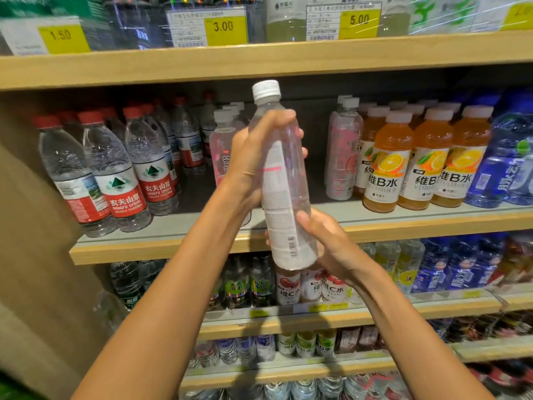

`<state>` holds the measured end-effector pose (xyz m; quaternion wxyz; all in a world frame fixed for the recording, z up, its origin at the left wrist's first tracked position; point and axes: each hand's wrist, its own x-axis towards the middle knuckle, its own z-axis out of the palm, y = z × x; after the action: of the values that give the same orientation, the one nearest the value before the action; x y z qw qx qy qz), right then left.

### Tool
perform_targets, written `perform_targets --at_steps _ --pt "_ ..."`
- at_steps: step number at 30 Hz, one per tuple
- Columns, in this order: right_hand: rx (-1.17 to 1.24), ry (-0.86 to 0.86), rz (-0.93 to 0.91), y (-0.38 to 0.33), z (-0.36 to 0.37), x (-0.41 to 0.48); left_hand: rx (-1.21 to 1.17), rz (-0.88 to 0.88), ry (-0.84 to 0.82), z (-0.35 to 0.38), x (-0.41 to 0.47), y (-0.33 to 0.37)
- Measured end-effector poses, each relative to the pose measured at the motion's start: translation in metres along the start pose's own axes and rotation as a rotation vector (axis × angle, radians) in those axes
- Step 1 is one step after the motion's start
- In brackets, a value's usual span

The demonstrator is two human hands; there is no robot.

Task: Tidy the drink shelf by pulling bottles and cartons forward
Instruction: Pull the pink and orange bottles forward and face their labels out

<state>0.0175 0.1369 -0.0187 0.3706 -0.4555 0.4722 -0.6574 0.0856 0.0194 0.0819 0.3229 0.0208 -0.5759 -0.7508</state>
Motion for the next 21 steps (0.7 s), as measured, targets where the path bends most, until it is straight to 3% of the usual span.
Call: perform_targets --at_steps 4,8,13,18,21 --pt "0.164 -0.295 0.075 -0.002 0.003 -0.001 -0.331 -0.191 -0.492 -0.006 0.004 0.007" --pt "0.188 -0.329 0.037 -0.007 0.016 0.005 -0.489 -0.27 -0.695 -0.006 0.005 0.0" --pt "0.102 -0.17 -0.02 0.001 0.02 0.008 -0.468 -0.212 -0.602 -0.013 0.007 -0.006" --pt "-0.1 0.05 -0.057 0.009 0.016 0.006 -0.19 -0.107 -0.432 -0.016 0.01 -0.002" --pt "-0.233 0.16 -0.096 0.007 0.016 0.007 0.018 -0.052 -0.249 -0.015 0.008 -0.003"
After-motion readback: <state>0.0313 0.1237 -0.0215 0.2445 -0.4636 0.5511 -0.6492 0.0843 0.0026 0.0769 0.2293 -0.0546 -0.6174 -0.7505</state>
